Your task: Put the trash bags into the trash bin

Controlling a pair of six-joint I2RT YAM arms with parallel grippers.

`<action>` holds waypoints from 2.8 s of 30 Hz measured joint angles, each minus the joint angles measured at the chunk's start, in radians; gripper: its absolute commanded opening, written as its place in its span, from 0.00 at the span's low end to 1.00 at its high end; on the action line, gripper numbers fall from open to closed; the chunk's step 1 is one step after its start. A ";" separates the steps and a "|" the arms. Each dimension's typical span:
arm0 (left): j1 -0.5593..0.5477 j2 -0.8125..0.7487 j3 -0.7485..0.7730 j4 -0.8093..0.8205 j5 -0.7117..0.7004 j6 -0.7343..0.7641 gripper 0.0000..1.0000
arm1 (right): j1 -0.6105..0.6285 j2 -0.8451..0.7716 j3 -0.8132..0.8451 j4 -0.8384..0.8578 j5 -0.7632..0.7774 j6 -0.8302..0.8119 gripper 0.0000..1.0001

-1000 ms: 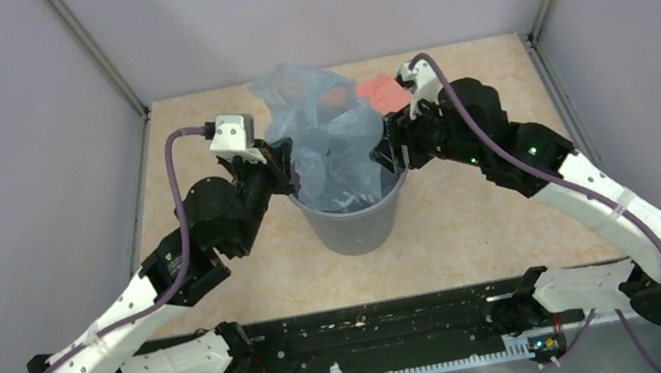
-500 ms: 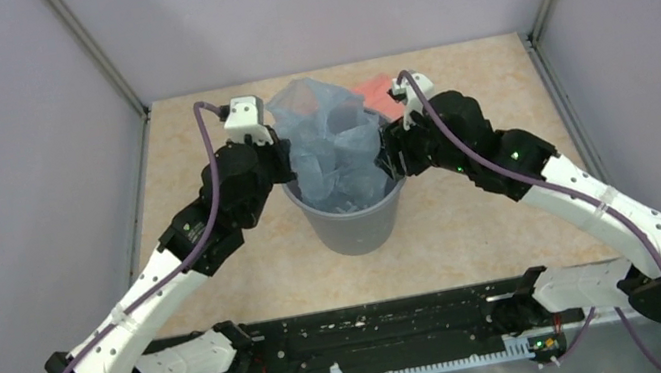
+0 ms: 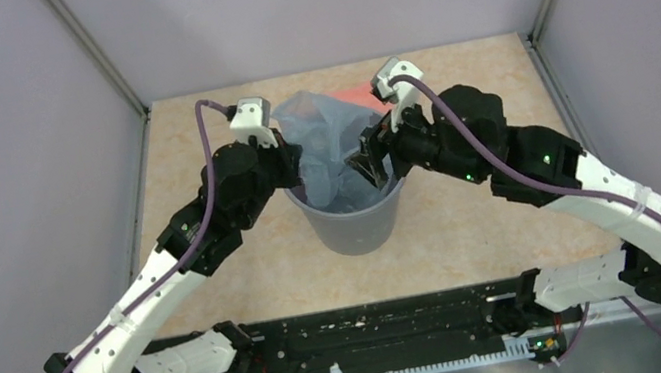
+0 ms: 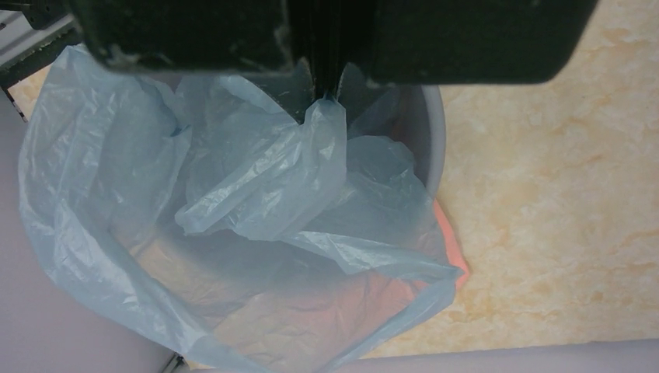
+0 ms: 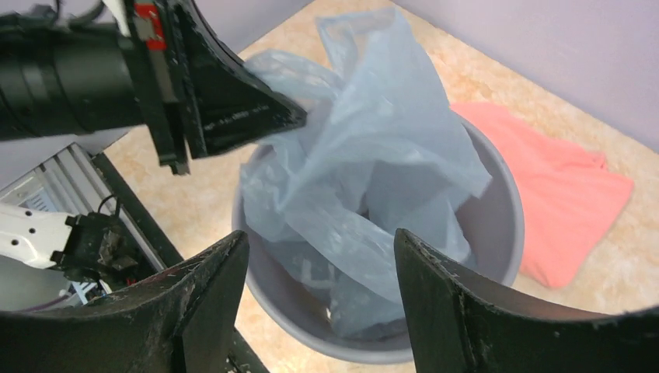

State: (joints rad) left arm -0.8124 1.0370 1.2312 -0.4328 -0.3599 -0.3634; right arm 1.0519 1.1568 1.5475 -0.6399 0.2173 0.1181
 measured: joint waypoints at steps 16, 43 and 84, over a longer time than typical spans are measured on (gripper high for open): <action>0.000 -0.021 0.068 -0.072 0.098 -0.024 0.00 | 0.078 0.173 0.081 -0.065 0.167 0.043 0.46; 0.000 -0.237 0.029 -0.478 0.004 -0.145 0.00 | -0.299 0.343 0.312 -0.132 0.316 -0.066 0.00; 0.092 -0.135 -0.167 -0.426 -0.043 -0.181 0.00 | -0.261 0.151 0.185 0.036 -0.006 -0.359 0.85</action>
State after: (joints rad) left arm -0.7208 0.9016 1.0637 -0.8585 -0.4034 -0.5446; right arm 0.7906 1.3079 1.7321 -0.6037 0.2111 -0.2405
